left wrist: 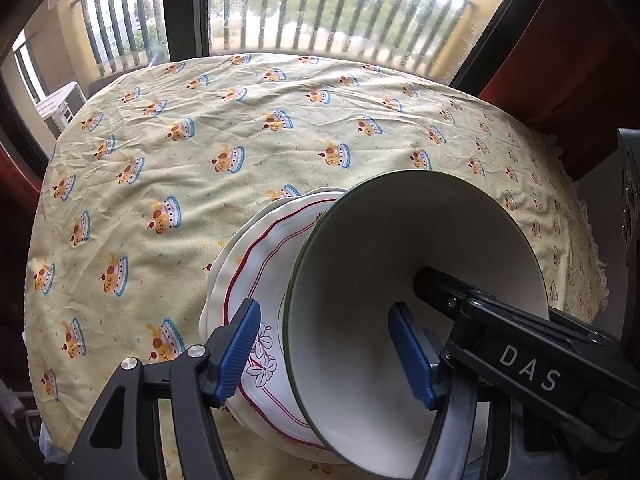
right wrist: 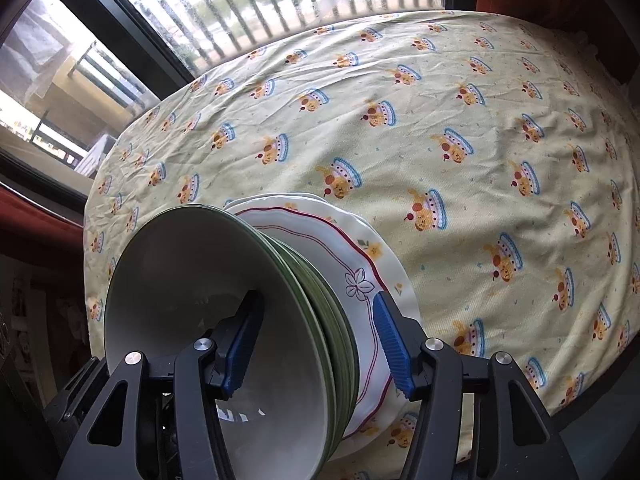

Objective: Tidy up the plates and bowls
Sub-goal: 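Lower the nested bowls onto the plate stack and open both grippers, then pull both grippers back from the stacked dishes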

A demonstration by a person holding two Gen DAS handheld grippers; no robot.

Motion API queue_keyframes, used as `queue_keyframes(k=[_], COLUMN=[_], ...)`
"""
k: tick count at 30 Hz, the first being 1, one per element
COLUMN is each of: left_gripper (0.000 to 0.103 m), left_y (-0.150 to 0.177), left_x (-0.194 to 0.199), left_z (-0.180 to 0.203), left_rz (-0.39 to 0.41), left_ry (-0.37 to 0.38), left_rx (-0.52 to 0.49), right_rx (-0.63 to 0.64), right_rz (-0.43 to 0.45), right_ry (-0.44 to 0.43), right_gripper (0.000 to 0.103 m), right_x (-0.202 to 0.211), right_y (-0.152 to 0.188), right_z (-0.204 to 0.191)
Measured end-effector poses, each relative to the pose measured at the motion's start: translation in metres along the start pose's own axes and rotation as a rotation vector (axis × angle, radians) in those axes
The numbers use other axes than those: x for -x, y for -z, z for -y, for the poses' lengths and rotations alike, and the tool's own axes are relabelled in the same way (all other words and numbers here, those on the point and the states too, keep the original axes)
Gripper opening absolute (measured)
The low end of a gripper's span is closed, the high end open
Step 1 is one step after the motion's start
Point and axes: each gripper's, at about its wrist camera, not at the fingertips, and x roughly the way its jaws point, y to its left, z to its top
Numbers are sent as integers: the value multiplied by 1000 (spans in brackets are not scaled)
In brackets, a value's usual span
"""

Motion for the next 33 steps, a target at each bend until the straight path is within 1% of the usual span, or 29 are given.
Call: queue_keyframes(k=[2,6,8,10,15,19,22,26,28,30,32,33], left_gripper=[77,80,84,85,85,85,87,88,88,88,88,88], left_y=[2,7,10,12,21,30,41,62,73,84,96,102], left_x=[3,12,17,23,41,63,78,82,79,76,75,76], left_z=[0,-1,-1,0,6,10,14,20,22,25,28,31], left_rz=[20,52,73,96,220,321,383,443,462,471,484,495], left_ry=[-9,-12,-28,-42,-134,-154,-165,-206,-217,-240,-264,-265], left_rx=[-27,-52,-59,-64,-84,-45,-28,0,6,3,7,6], right_rx=[11,42,58,71,120,156,161,197,216,212,204,207], right_rz=[17,59,73,87,162,252,325,431,481,529,577,590], right_ry=[26,87,104,109,119,91,58,25,31,49,95,111], right_gripper=[63,66,69,73,76,76,76,76,77,80,86,86], right_x=[3,14,20,25,47,72,89,106,113,118,120,119], right_y=[3,11,14,17,23,28,36,53,62,72,83,87], right_z=[-2,-7,-9,-9,-9,-6,4,21,30,42,55,60])
